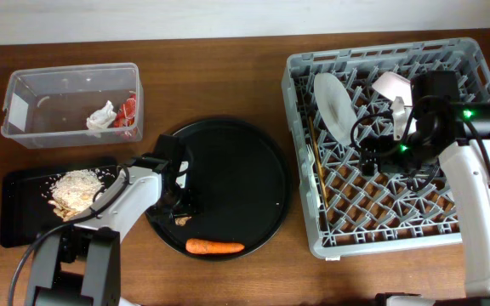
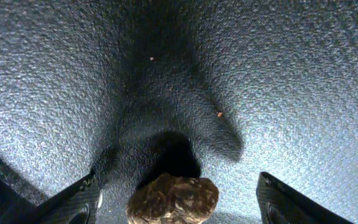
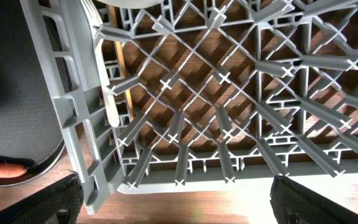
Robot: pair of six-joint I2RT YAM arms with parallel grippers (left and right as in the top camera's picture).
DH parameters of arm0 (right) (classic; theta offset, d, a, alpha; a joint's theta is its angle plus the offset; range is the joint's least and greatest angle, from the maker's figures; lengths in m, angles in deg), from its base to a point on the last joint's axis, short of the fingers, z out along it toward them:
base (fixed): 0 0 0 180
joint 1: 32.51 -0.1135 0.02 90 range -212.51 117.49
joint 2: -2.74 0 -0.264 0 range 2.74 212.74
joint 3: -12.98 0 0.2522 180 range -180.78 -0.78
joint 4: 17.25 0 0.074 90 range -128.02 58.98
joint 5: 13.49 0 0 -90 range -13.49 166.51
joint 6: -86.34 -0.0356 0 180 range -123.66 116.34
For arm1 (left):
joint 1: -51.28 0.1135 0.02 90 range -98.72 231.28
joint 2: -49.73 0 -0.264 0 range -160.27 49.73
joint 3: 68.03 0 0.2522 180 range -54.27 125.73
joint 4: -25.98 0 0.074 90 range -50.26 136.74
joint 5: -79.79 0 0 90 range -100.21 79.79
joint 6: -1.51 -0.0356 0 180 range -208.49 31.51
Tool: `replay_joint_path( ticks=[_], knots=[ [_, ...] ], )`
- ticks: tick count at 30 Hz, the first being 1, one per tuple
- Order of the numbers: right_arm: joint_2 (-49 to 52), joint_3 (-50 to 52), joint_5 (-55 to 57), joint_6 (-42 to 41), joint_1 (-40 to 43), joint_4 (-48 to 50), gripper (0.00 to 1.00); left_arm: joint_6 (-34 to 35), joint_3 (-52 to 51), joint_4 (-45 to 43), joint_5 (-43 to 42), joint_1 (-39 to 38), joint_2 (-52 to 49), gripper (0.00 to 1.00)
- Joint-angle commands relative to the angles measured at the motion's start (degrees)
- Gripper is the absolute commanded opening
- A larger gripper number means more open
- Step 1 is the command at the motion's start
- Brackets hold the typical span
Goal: Sort waste into correct bins and load items into the dishwasher rack
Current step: 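Grasp the brown food scrap on the round tray with the left gripper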
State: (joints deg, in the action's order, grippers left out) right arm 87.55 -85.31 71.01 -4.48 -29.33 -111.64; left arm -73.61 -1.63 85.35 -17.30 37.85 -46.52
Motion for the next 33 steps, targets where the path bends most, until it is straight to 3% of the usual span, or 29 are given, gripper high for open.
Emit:
replay_joint_path(
  ticks=[1, 5, 13, 18, 27, 30, 33],
  knots=[
    [0.09, 0.22, -0.33, 0.33, 0.22, -0.11, 0.99, 0.59, -0.35, 0.31, -0.66, -0.09, -0.55, 0.6],
    [0.09, 0.22, -0.33, 0.33, 0.22, -0.11, 0.99, 0.57, -0.33, 1.53, -0.66, -0.07, -0.55, 0.28],
    [0.09, 0.22, -0.33, 0.33, 0.24, -0.15, 0.99, 0.55, 4.7, 5.22, -0.61, 3.54, -0.24, 0.01],
    [0.09, 0.22, -0.31, 0.33, 0.24, -0.24, 0.99, 0.5, 14.32, 10.03, -0.37, 14.29, 0.26, 0.0],
    [0.09, 0.22, -0.31, 0.33, 0.24, -0.2, 0.99, 0.55, 15.91, 8.22, 4.79, 32.74, 0.24, 0.02],
    [0.09, 0.22, -0.33, 0.33, 0.22, -0.2, 0.99, 0.57, 15.08, 7.32, 5.14, 35.65, 0.15, 0.04],
    [0.09, 0.22, -0.33, 0.33, 0.22, -0.2, 0.99, 0.55, 13.94, 5.84, 5.18, 36.15, 0.04, 0.13]
  ],
)
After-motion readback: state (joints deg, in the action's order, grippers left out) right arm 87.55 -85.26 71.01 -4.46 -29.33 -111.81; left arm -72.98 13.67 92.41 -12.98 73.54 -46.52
